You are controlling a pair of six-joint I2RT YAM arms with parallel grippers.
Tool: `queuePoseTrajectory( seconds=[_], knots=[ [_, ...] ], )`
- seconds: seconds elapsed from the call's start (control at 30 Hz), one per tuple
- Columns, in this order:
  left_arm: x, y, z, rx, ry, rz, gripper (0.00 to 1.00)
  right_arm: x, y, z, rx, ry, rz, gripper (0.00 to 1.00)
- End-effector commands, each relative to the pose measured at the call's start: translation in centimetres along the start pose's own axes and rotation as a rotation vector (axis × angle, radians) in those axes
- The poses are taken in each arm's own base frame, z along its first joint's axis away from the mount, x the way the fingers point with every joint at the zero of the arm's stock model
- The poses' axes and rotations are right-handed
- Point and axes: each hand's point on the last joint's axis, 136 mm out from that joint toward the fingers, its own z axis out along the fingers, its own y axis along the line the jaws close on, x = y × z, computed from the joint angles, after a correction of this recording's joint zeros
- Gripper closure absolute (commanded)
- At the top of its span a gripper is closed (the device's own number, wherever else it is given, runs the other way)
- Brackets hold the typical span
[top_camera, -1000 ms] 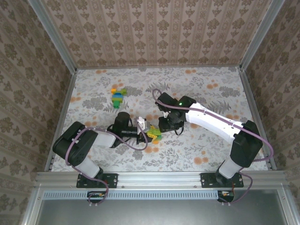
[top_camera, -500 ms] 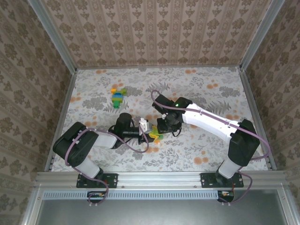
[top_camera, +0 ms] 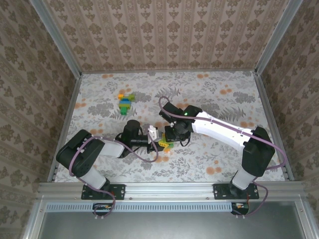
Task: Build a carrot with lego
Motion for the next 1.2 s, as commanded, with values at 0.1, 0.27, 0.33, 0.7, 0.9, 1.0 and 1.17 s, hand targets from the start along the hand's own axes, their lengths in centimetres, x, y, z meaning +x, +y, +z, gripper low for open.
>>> queuePoseTrajectory(
  seconds=[0.1,0.27,0.33,0.7,0.9,1.0,1.17],
  knots=[
    [1.8,0.2,0.0,-0.025,0.07,-0.037,0.74,1.0,-2.0,0.7,0.114,-0.01,0.029,0.78],
    [2.0,0.3,0.1,-0.025,0.075,-0.042,0.74,1.5,-2.3,1.3,0.138,-0.011,0.042,0.78],
    [1.9,0.3,0.1,-0.026,0.074,-0.041,0.74,1.7,-2.4,1.6,0.14,-0.009,0.049,0.78],
    [2.0,0.4,0.2,-0.029,0.078,-0.043,0.74,2.9,-2.3,2.6,0.118,0.022,0.083,0.78],
    [2.0,0.4,0.2,-0.03,0.078,-0.043,0.74,2.9,-2.4,3.1,0.128,0.022,0.11,0.76],
    [2.0,0.5,0.1,-0.032,0.078,-0.043,0.74,2.9,-2.4,3.3,0.138,0.031,0.11,0.76],
    [2.0,0.4,0.2,-0.029,0.079,-0.043,0.74,2.7,-2.4,3.0,0.182,0.06,0.079,0.75]
  ],
)
